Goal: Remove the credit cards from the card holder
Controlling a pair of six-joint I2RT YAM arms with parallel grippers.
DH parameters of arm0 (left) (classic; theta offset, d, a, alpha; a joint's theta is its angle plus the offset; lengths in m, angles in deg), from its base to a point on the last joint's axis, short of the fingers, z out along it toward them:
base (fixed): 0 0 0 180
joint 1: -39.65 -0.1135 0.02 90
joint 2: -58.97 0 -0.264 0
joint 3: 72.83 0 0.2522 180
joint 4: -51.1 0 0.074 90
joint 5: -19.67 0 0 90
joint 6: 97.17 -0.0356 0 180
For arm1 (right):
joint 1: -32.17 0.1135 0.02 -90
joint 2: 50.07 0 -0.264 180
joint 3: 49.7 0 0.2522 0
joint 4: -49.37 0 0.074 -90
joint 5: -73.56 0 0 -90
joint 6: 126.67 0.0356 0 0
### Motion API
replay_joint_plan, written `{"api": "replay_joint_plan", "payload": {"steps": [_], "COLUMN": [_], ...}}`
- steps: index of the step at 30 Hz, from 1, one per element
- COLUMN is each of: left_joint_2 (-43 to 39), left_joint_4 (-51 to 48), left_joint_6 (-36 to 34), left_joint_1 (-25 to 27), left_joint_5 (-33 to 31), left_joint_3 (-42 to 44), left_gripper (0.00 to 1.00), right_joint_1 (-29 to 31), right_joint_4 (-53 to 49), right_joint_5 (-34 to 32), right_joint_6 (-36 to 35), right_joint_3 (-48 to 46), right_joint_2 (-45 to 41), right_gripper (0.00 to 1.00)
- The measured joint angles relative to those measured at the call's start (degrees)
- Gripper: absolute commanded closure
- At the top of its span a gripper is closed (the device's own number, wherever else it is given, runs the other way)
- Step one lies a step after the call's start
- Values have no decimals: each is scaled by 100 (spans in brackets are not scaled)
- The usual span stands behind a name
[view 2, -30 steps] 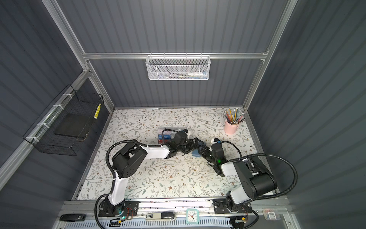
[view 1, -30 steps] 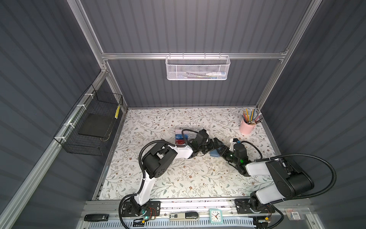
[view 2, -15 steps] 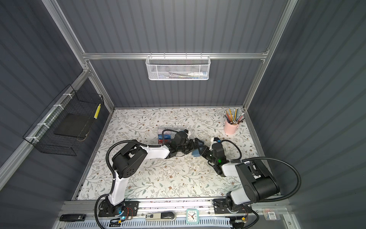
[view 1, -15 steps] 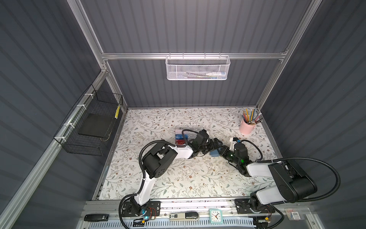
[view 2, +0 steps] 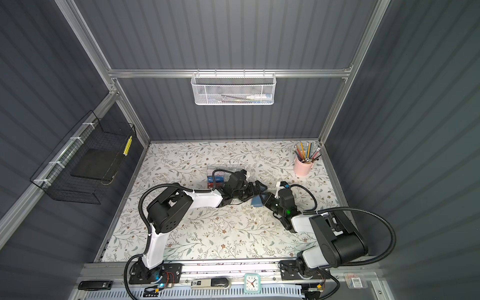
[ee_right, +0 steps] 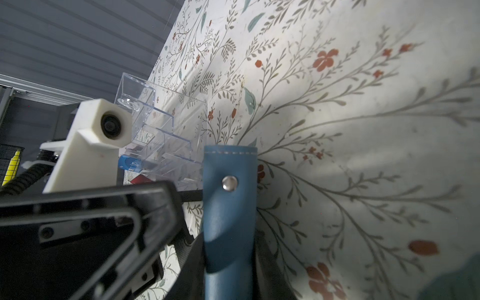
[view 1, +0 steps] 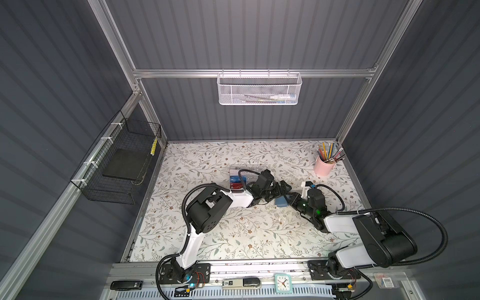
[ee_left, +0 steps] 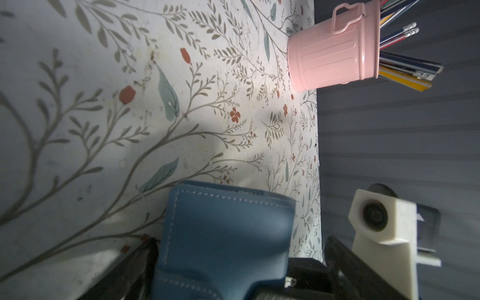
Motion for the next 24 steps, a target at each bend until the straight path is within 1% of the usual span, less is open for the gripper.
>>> {"api": "replay_joint_plan", "payload": {"steps": [2, 5, 8, 11, 18, 21, 24], "left_joint_2": [-72, -232, -396, -671, -1552, -1912, -2105], "left_joint_4": [-129, -389, -538, -748, -1735, -2026, -2223], "left_joint_6": [-31, -157, -271, -433, -1189, -1432, -1547], "left_joint_1": [-35, -76, -103, -120, -131, -140, -142], "left_joint_5": [-33, -70, -68, -103, -398, -494, -529], "left_joint_3": [-20, -177, -376, -387, -291, -114, 68], "left_gripper": [0, 0, 0, 0, 0, 0, 0], "right_joint_1": [0, 0, 0, 0, 0, 4, 28], "right_joint_4": [-105, -435, -992, -1611, -2938, -3410, -3794], "right_joint_5": [2, -9, -79, -210, -527, -645, -737], "right_joint_6": [-48, -184, -378, -590, -1178, -1478, -1773], "right_joint_3": [-4, -2, 44, 164, 566, 828, 1156], "right_joint_2": [-98, -372, -778, -1235, -2267, -2494, -2533], "right_gripper": [95, 100, 100, 100, 100, 100, 100]}}
